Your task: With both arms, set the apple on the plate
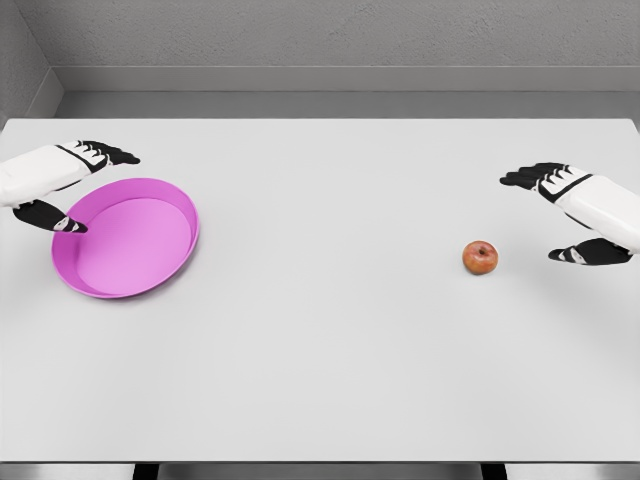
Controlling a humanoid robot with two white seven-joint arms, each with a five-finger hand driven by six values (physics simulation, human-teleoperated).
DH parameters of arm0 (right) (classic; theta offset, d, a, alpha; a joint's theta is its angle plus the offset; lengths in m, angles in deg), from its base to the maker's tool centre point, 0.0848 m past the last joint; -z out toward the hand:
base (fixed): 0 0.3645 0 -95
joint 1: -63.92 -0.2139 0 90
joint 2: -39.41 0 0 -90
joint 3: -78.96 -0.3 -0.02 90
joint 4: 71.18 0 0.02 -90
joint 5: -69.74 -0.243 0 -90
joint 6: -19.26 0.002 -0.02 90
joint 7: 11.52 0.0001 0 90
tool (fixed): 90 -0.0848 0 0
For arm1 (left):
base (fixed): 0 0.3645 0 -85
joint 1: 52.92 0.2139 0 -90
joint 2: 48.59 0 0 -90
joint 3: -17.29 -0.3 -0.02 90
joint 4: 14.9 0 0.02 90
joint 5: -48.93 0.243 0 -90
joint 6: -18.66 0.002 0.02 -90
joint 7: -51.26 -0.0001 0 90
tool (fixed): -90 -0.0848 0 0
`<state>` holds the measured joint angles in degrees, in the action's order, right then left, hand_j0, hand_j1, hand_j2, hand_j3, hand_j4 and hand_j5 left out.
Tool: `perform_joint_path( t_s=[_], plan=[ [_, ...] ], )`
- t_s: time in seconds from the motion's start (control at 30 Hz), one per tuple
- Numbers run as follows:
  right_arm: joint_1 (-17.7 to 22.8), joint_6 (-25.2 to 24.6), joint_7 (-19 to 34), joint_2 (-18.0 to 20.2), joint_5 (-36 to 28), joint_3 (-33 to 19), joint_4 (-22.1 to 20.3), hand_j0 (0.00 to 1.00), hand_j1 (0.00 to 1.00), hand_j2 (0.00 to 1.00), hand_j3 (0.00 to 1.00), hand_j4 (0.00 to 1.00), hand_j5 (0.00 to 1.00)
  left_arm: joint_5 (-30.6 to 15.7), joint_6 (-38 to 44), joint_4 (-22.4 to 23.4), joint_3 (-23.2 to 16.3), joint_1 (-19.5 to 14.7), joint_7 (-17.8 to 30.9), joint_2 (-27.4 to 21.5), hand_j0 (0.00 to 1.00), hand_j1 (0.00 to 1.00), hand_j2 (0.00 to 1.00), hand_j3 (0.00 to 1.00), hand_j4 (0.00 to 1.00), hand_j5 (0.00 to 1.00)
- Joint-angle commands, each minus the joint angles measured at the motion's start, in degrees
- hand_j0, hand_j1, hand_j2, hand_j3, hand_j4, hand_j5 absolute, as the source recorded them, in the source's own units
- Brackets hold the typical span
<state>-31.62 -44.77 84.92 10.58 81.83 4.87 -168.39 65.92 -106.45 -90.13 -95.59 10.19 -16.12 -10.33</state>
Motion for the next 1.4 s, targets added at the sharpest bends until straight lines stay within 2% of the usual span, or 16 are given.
perform_joint_path(
  t_s=[0.0,0.23,0.3,0.33,0.37,0.53,0.67,0.77,0.93,1.03,1.23,1.37],
  plan=[
    [-0.1,0.0,0.1,0.1,-0.2,-0.1,-0.3,1.0,1.0,1.0,1.0,1.0,1.0,-0.4,0.1,0.0,0.0,0.0,0.0,-0.1,1.0,1.0,1.0,1.0,1.0,1.0],
    [-1.3,-1.9,0.0,-0.5,-0.5,2.3,-0.3,1.0,1.0,1.0,1.0,1.0,1.0,-0.4,0.1,-0.1,0.1,0.0,0.0,-0.1,1.0,1.0,1.0,1.0,1.0,1.0],
    [-4.4,-5.6,0.0,-1.4,-0.4,6.5,-0.2,1.0,1.0,1.0,1.0,1.0,1.0,-0.4,0.1,-0.1,0.1,0.0,0.0,-0.1,1.0,1.0,1.0,1.0,1.0,1.0],
    [-7.2,-7.0,0.0,-2.3,-0.4,10.0,0.0,1.0,1.0,1.0,1.0,1.0,1.0,-0.4,0.1,-0.1,0.1,0.0,0.0,-0.1,1.0,1.0,1.0,1.0,1.0,1.0],
    [-8.1,-7.9,0.1,-2.4,-0.4,11.5,0.0,1.0,1.0,1.0,1.0,1.0,1.0,-0.3,0.1,-0.2,0.1,0.1,0.0,-0.1,1.0,1.0,1.0,1.0,1.0,1.0],
    [-8.5,-9.4,3.6,-2.5,-0.4,12.6,-0.3,1.0,1.0,1.0,1.0,1.0,1.0,-0.3,0.1,-0.2,0.1,0.1,0.0,-0.1,1.0,1.0,1.0,1.0,1.0,1.0],
    [-12.7,-11.3,6.9,-4.3,-0.4,17.2,-0.4,1.0,1.0,1.0,1.0,1.0,1.0,-0.3,0.1,-0.1,0.0,0.0,0.0,-0.1,1.0,1.0,1.0,1.0,1.0,1.0],
    [-12.7,-14.0,7.8,-4.3,-0.4,17.5,-0.3,1.0,1.0,1.0,1.0,1.0,1.0,-0.2,0.1,-0.2,0.0,0.0,0.0,-0.1,1.0,1.0,1.0,1.0,1.0,1.0],
    [-13.1,-15.2,9.1,-4.4,-0.4,17.6,-0.1,1.0,1.0,1.0,1.0,1.0,1.0,-0.2,0.1,-0.3,0.0,0.3,0.0,-0.1,1.0,1.0,1.0,1.0,1.0,1.0],
    [-13.3,-15.3,12.1,-4.4,-0.4,17.6,-0.1,1.0,1.0,1.0,1.0,1.0,1.0,-0.2,0.1,-0.3,0.1,0.2,0.0,-0.1,1.0,1.0,1.0,1.0,1.0,1.0],
    [-15.3,-15.3,18.4,-5.7,-0.4,17.7,0.0,1.0,1.0,1.0,1.0,1.0,1.0,0.9,0.1,-0.2,0.2,-0.1,0.1,0.0,1.0,1.0,1.0,1.0,1.0,1.0],
    [-19.6,-16.6,21.2,-7.2,-0.5,21.4,1.3,1.0,1.0,1.0,1.0,1.0,1.0,1.3,0.1,-0.3,0.3,-0.1,0.0,0.0,1.0,1.0,1.0,1.0,1.0,1.0]
  ],
)
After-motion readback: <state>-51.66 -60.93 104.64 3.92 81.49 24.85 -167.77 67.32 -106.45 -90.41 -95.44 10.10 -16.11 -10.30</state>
